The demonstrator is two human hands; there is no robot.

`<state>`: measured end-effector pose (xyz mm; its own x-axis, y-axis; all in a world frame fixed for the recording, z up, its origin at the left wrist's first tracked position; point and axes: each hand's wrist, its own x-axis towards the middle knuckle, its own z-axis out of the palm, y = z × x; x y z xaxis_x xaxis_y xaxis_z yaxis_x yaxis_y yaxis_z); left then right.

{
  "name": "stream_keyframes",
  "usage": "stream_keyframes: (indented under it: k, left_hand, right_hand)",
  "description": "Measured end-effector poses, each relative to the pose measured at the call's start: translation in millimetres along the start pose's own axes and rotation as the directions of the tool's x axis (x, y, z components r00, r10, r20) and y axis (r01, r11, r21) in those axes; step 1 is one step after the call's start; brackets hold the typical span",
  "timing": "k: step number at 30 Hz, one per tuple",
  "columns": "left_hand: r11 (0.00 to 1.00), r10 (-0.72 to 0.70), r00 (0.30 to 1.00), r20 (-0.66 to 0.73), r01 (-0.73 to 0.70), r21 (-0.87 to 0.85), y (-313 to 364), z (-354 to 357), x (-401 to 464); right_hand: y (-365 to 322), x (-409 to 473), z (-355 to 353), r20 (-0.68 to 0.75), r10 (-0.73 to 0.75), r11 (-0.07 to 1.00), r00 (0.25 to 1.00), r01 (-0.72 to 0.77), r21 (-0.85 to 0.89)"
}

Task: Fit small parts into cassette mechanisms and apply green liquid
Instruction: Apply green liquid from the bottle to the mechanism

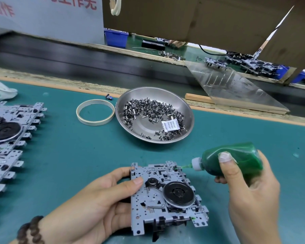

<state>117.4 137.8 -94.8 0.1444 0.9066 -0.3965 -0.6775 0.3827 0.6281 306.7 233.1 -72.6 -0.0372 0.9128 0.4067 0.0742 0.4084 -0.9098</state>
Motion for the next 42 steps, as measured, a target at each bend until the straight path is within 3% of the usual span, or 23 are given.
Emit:
stream_keyframes:
  k: [19,25,29,33,36,42]
  left_hand:
    - [0.999,0.009,1.000,-0.024,-0.008,0.037,-2,-3,1]
    - [0.999,-0.002,1.000,-0.009,0.002,0.034,-1,-1,-1]
    - [0.998,0.033,0.999,-0.041,-0.031,0.051,-3,4,1]
    - [0.974,0.140,0.989,-0.054,-0.127,0.186,-6,9,4]
    - [0.949,0.174,0.984,-0.032,-0.159,0.271,-9,10,3]
    - [0.955,0.193,0.979,-0.062,-0.173,0.243,-9,12,2]
  right_hand:
    - [-3,0,-2,-0.020,0.008,1.000,1.000,-0.009,-0.025]
    - [-5,0,0,-0.030,0.002,0.999,1.000,-0.001,0.044]
    - [-3,0,-1,0.040,0.119,0.959,0.992,-0.125,0.254]
    - [-3,-3,4,0.184,0.232,0.866,0.955,-0.288,0.409]
    - [-2,-6,7,0.255,0.289,0.830,0.923,-0.374,0.413]
    - [-2,-9,11,0.254,0.322,0.860,0.912,-0.394,0.325]
